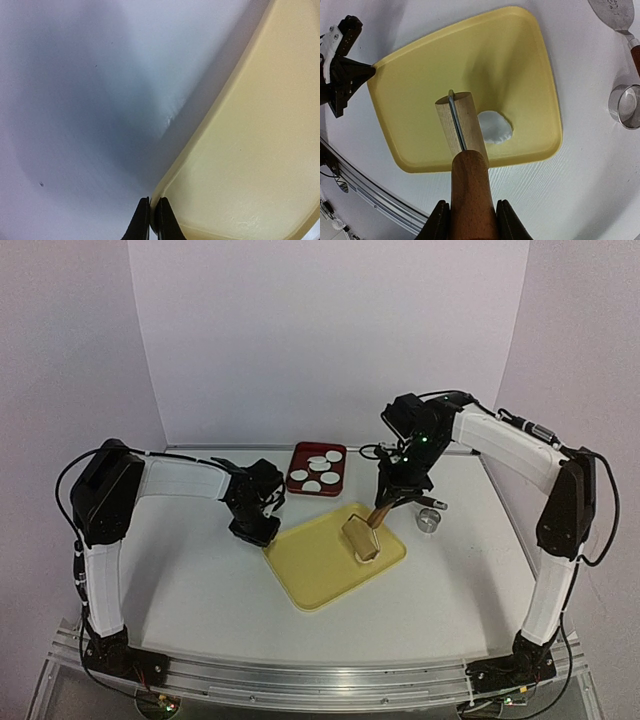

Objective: Roll out the dumpling wrappers from the dough

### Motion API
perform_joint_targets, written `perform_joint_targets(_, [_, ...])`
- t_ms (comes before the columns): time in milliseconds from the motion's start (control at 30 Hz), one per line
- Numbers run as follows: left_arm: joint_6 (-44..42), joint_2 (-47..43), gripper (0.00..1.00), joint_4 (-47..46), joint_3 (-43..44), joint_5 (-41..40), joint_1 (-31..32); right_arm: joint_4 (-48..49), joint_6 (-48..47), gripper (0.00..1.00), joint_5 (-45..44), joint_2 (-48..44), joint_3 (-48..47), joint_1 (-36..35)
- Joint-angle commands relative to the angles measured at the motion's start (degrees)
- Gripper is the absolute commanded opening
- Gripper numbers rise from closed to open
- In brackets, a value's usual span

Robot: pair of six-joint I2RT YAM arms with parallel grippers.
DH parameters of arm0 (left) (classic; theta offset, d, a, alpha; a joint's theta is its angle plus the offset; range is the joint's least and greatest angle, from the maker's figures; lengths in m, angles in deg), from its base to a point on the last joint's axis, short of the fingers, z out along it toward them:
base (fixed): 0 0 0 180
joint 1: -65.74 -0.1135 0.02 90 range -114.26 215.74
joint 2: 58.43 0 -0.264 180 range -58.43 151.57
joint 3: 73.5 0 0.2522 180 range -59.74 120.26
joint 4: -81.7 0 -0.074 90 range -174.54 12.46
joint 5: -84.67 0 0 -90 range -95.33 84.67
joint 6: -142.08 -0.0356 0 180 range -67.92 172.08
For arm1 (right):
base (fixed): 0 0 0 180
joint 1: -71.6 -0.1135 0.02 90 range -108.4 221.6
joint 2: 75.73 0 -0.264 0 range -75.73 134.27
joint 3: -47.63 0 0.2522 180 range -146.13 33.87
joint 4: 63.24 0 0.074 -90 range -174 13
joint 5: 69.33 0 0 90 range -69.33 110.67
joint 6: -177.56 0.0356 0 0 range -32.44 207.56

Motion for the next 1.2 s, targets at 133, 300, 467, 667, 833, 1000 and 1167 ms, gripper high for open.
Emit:
perform_joint_targets(133, [-13.15,5.32,0.19,2.03,7.18,-0.23,0.01,-3.35,0.8,0.0,0.33,-3.94,0.09,-0.14])
perform_joint_targets(300, [-4.06,6.04,0.42,4.25,10.31,-1.16,-0.06,-5.42,0.01,0.0,1.44,-3.04,0.66,-0.16])
perform_joint_targets(467, [10.13,1.58,0.52,5.58,9.37,1.81,-0.07,-6.3,0.27,0.0,1.5,-2.09,1.61,-0.16])
perform_joint_targets(667, [23.41,-6.06,0.52,-0.36,-0.81,11.56,0.06,-6.55,0.99,0.0,1.01,0.11,1.43,-0.16])
perform_joint_targets(833, [27.47,-9.0,0.52,-5.89,-6.52,15.72,0.07,-6.41,0.29,0.0,-0.8,1.5,0.82,-0.17])
perform_joint_targets(1000, [27.17,-6.83,0.39,-5.6,-6.2,16.36,0.12,-6.48,-0.04,0.0,-2.81,3.23,-0.26,-0.14])
perform_joint_targets(1167, [27.23,-4.69,0.29,-3.22,-5.64,15.05,0.11,-7.32,0.63,0.0,-6.71,3.72,-0.11,-0.17])
